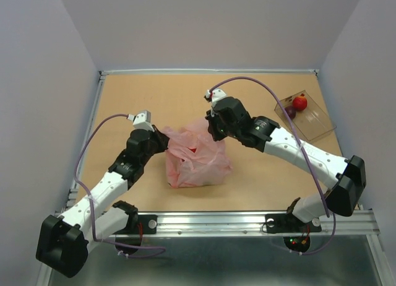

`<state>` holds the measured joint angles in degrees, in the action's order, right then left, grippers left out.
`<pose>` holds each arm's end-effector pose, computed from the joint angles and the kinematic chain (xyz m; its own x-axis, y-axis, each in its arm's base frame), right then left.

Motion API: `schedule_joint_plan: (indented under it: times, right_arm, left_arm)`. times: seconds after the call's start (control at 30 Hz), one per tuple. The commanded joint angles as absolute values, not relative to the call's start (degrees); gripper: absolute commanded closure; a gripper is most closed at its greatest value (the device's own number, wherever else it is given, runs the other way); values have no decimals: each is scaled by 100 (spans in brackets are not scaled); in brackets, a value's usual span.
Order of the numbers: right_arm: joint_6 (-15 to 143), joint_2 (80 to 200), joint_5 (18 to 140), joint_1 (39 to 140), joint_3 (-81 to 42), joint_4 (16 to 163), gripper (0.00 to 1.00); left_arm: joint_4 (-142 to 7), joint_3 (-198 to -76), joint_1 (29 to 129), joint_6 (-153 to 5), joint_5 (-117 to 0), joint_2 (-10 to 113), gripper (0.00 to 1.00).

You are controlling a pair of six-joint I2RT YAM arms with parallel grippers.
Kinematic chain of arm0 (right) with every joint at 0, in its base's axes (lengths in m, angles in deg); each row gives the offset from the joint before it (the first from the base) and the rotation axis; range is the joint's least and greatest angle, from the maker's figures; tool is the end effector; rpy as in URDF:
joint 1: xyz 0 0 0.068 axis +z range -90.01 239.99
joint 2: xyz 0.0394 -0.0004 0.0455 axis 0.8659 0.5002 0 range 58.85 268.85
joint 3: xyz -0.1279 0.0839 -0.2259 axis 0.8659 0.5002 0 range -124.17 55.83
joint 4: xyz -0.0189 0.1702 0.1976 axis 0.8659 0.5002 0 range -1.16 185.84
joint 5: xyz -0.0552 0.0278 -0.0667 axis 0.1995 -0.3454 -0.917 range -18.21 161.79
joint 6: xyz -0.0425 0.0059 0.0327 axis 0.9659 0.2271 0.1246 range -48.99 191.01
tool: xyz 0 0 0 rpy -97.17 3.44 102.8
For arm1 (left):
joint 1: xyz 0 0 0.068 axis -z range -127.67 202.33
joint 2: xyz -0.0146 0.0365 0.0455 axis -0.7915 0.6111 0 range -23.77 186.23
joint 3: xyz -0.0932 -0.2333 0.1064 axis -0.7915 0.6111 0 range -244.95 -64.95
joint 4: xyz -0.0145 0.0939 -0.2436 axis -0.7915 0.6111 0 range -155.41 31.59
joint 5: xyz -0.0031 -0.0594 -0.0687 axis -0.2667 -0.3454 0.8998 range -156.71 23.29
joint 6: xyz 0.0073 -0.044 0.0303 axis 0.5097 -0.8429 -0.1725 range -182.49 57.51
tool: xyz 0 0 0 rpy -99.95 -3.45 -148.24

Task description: Untie the knot of the plastic bag and take out the fruit

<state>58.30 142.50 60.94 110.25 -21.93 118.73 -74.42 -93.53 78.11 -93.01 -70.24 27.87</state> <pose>0.2156 0.2489 0.3467 -0.5094 -0.2746 -0.8155 -0.5591 0.8260 0.0711 0.1912 -0.0898 0.2531 -0.3816 -0.3787 -0.8432 0.2167 0.8502 -0.4798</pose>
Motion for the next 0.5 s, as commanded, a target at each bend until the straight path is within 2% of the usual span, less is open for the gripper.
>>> schedule_joint_plan:
  times: [0.0,0.13,0.23,0.37,0.47]
  right_arm:
    - [5783,14137,6059,11008,-2676,11802,99]
    - [5836,14313,7333,11009,-3197,11810,99]
    - [5897,14427,7592,11035,-3364,11828,99]
    - [5994,14489,5858,10939,-2768,11854,98]
    - [5801,14699,5459,10308,-2321,11846,93]
  left_arm:
    - [-7517,-9238,7808,-9580,-7190,2774,100]
    - [-7517,-9150,7808,-9747,-7164,2783,100]
    - [-7508,-9176,7808,-9817,-7181,2713,100]
    - [-7429,-9264,7808,-9826,-7374,2414,100]
    - [-7332,-9334,7808,-9721,-7366,2343,100]
